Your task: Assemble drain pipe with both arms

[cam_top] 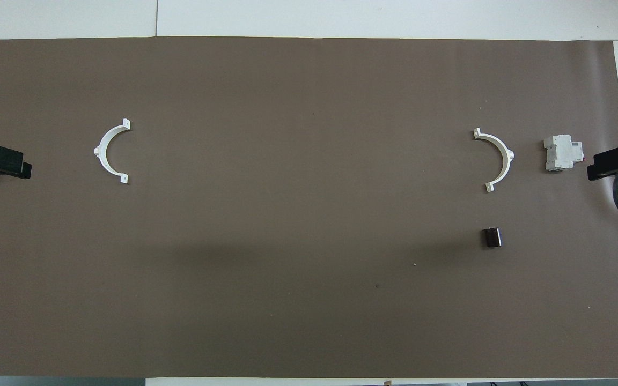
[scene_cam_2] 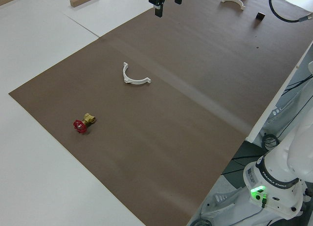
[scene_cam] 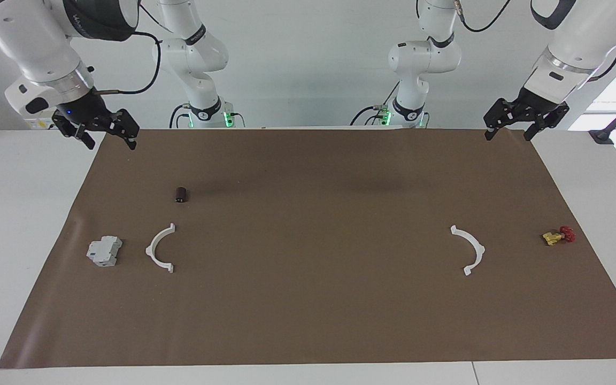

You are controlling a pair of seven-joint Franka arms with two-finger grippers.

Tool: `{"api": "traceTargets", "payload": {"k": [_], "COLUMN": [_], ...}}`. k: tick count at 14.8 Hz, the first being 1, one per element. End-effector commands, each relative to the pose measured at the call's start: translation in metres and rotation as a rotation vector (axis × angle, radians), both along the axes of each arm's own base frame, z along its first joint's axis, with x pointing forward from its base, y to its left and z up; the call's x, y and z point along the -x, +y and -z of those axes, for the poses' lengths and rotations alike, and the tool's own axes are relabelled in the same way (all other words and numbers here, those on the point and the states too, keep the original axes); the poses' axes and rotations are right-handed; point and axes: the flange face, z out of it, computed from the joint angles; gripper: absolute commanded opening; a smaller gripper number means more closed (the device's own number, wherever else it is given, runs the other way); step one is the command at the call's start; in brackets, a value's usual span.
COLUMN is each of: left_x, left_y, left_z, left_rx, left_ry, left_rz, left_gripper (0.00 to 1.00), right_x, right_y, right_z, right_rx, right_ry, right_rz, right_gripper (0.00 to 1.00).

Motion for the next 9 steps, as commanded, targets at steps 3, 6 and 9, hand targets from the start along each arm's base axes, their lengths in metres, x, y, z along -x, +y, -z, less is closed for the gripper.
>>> {"api": "traceTargets", "payload": {"k": [3,6,9], "left_x": [0.004,0.004,0.004], "left_y": [0.002,0.002,0.002], "left_z": [-0.001,-0.001,-0.001], "left_rx": [0.009,0.009,0.009], "left_ry": [0.013,0.011,0.011], "left_rz": [-0.012,-0.012,-0.012], "left_gripper": [1.0,1.0,1.0], "right_x": [0.002,-0.008,-0.044], "right_y": [0.003,0.004,0.0], "right_z": [0.004,0.013,0.058], "right_rx": [-0.008,-0.003,-0.054], "right_ry": [-0.014,-0.04,-0.034], "right_rz": [-0.023,-0.031,-0.015], "right_gripper": [1.0,1.0,1.0]}}
